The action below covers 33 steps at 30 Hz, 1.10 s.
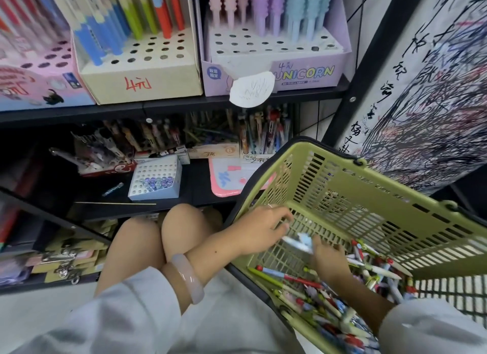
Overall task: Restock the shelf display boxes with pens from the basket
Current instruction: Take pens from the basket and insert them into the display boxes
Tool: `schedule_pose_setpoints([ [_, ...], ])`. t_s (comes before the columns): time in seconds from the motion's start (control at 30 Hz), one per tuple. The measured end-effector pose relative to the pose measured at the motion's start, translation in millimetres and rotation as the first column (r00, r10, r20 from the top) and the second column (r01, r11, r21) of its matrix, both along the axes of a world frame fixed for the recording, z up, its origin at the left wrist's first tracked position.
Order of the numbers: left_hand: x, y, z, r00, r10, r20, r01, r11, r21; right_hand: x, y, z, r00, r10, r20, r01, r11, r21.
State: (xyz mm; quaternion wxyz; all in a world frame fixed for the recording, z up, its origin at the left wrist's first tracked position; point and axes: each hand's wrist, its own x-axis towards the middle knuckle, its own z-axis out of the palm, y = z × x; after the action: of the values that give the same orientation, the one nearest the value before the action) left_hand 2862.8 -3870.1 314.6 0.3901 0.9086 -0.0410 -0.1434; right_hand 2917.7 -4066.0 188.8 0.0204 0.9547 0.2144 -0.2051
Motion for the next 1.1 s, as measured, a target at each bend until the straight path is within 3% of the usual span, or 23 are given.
schedule_pose_setpoints([
  [0.03,-0.2,0.3,0.5,1.000,0.024,-0.011,-0.025,0.999,-0.028,4.8,3.5,10.6,0.995,-0.085,-0.060,0.096,0.972,0.214],
  [0.1,0.1,1.0,2.2,0.995,0.088,-0.040,-0.091,0.992,-0.090,10.3,17.2,42.2,0.939,-0.185,-0.291,0.328,0.740,0.587],
  [0.17,0.4,1.0,6.0,0.981,0.154,-0.122,-0.178,0.960,-0.217,14.3,34.2,79.7,0.873,-0.155,-0.463,0.475,0.484,0.735],
  [0.2,0.4,0.2,10.2,0.967,0.182,-0.176,-0.230,0.922,-0.310,13.7,43.0,97.0,0.852,-0.097,-0.514,0.505,0.413,0.758],
  [0.23,0.6,-0.6,14.9,0.952,0.212,-0.222,-0.289,0.863,-0.414,11.7,51.9,113.2,0.858,-0.035,-0.512,0.482,0.401,0.779],
  [0.33,2.9,-3.1,27.2,0.906,0.347,-0.242,-0.420,0.671,-0.611,0.6,74.7,146.0,0.939,0.067,-0.336,0.248,0.545,0.801],
  [0.43,3.1,2.7,41.8,0.868,0.478,-0.137,-0.451,0.640,-0.622,-10.3,90.3,165.2,0.958,0.175,-0.226,0.074,0.614,0.786],
  [0.53,-0.5,23.7,58.7,0.825,0.565,0.015,-0.460,0.686,-0.563,-10.7,98.6,187.8,0.896,0.324,-0.303,0.093,0.529,0.844],
  [0.57,-2.0,33.4,65.5,0.811,0.584,0.042,-0.465,0.685,-0.561,-8.0,100.5,196.0,0.898,0.351,-0.265,0.048,0.521,0.852],
  [0.63,-4.7,52.0,77.8,0.797,0.600,0.074,-0.452,0.673,-0.585,-2.2,107.1,212.6,0.940,0.319,-0.118,-0.065,0.510,0.858],
  [0.77,-8.3,73.5,98.1,0.836,0.541,0.090,-0.365,0.670,-0.646,8.4,136.8,240.5,0.984,0.174,0.023,-0.091,0.393,0.915],
  [0.97,-7.4,88.9,123.8,0.856,0.506,0.105,-0.260,0.598,-0.758,19.1,166.5,269.2,0.912,0.344,-0.222,0.128,0.274,0.953],
  [1.03,-6.0,92.9,130.7,0.851,0.519,0.079,-0.280,0.576,-0.768,24.1,172.5,279.7,0.932,0.299,-0.204,0.126,0.262,0.957],
  [1.1,-3.2,96.9,136.8,0.827,0.560,0.059,-0.341,0.582,-0.738,37.6,177.0,297.7,0.969,0.184,-0.165,0.136,0.163,0.977],
])
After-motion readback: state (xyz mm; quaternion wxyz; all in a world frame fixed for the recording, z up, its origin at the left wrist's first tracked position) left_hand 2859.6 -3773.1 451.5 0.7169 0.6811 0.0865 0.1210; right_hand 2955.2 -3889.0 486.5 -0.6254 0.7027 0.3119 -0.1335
